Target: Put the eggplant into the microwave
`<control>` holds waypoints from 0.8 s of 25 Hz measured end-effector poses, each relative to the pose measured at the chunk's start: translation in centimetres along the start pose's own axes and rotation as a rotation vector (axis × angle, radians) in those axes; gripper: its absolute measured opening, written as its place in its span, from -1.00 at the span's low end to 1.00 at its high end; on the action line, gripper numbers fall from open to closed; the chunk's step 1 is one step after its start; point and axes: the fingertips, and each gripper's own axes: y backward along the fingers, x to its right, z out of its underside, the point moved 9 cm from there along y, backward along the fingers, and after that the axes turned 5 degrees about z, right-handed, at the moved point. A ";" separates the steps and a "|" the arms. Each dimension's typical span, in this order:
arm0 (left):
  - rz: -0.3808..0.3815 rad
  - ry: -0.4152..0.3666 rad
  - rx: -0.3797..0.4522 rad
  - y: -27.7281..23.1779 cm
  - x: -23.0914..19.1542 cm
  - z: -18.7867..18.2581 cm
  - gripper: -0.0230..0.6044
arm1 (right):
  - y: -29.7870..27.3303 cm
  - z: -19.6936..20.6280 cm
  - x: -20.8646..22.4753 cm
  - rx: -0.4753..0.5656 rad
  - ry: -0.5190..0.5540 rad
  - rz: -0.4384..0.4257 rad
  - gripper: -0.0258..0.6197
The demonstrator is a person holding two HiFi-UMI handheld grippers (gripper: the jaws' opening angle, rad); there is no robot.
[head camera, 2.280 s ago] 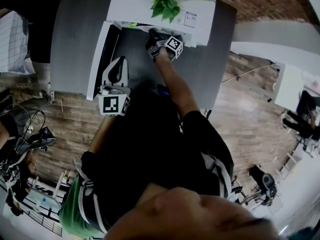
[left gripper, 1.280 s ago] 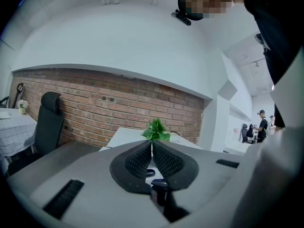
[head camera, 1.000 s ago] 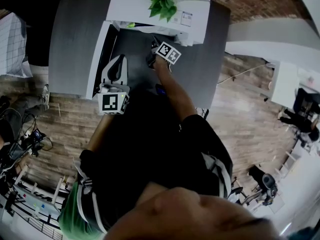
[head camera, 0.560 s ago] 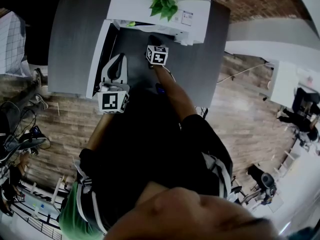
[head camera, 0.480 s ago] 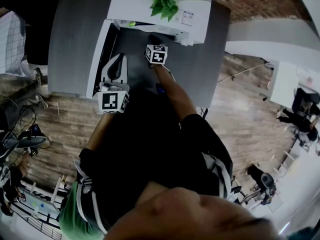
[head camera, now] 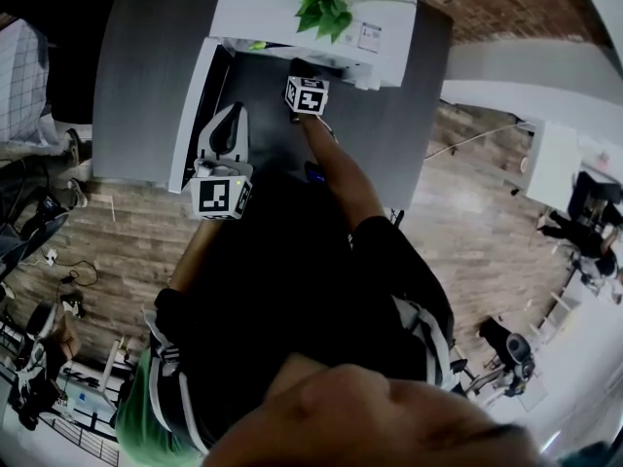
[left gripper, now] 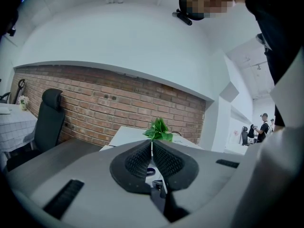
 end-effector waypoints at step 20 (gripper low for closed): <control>-0.004 -0.007 0.009 0.4 -0.4 -0.4 -0.79 | -0.9 -1.5 0.0 0.008 -0.004 0.023 -0.81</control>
